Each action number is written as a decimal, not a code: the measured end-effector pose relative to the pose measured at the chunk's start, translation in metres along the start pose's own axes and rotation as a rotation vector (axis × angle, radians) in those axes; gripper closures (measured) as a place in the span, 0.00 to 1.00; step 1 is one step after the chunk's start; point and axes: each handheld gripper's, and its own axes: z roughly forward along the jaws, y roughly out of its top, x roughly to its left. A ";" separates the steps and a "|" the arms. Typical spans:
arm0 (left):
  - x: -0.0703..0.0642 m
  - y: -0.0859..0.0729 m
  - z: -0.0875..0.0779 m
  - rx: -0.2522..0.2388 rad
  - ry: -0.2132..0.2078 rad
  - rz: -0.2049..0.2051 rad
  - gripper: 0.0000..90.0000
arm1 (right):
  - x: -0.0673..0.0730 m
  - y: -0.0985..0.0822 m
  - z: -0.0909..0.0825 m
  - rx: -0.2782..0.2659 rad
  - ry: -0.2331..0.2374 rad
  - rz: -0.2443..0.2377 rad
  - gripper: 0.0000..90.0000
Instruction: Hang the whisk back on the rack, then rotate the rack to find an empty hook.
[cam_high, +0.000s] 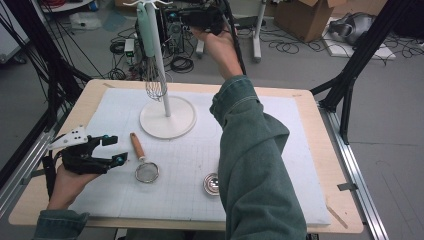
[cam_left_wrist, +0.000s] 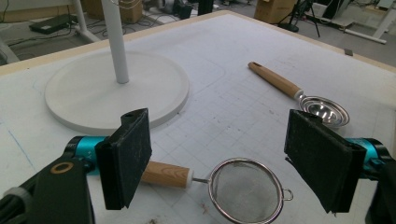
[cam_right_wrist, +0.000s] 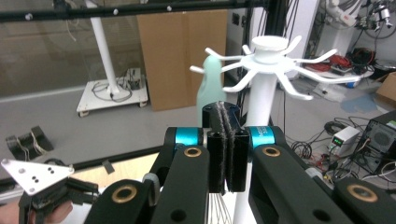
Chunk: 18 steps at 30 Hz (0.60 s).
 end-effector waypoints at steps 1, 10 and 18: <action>0.000 0.000 0.000 -0.001 -0.002 0.002 0.26 | -0.002 0.000 0.000 -0.002 -0.004 0.003 0.99; 0.002 0.000 0.000 -0.004 -0.004 0.000 0.26 | -0.012 -0.002 0.007 0.011 -0.018 0.017 1.00; 0.001 -0.001 0.000 -0.003 -0.008 -0.003 0.26 | -0.011 0.006 0.013 0.006 -0.017 0.015 1.00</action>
